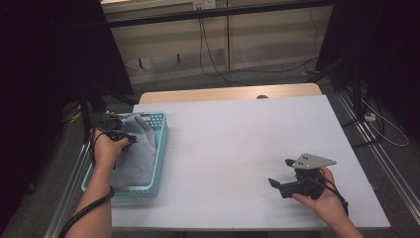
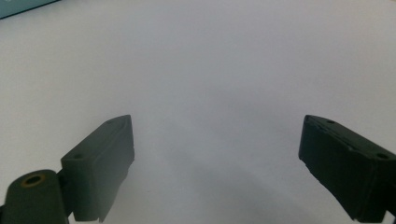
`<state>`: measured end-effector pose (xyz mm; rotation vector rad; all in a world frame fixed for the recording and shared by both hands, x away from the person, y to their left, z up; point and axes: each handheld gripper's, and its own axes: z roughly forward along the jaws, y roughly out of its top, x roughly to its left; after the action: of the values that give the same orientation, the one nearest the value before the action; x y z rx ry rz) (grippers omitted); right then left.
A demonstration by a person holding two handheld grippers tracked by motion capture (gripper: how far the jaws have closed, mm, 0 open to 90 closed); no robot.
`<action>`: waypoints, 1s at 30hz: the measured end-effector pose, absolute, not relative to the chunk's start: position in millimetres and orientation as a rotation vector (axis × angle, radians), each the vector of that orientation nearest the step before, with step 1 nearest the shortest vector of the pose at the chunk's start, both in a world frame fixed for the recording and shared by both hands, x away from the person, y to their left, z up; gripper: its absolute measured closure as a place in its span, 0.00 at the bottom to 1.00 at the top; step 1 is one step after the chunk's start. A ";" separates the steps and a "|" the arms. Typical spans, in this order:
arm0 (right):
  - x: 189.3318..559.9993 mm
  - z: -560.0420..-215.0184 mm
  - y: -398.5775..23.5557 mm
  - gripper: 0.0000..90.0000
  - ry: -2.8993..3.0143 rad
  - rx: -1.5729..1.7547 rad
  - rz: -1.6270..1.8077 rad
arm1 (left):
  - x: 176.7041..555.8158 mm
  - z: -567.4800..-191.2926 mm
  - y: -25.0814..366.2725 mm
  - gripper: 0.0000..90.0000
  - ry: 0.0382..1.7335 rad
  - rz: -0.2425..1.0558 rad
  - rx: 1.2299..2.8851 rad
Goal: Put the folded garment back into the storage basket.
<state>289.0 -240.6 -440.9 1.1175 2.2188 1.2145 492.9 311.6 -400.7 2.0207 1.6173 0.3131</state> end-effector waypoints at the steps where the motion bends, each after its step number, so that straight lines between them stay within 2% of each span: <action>1: 288.9 -441.0 -240.0 0.12 2.221 1.114 1.211 | 493.5 -400.3 311.7 1.00 1.616 0.319 2.018; 9: 289.0 -441.0 -239.7 0.12 2.220 1.115 1.214 | 501.7 -394.0 308.2 1.00 1.608 0.344 2.007; 21: 289.2 -440.7 -241.1 0.12 2.217 1.118 1.216 | 508.3 -412.5 304.4 1.00 1.627 0.340 2.011; 30: 289.2 -440.1 -241.0 0.12 2.214 1.119 1.216 | 503.4 -399.1 308.1 0.98 1.615 0.342 2.005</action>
<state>289.2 -241.0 -440.1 1.1190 2.2138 1.2164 503.4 308.1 -399.1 2.0052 1.6145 0.3423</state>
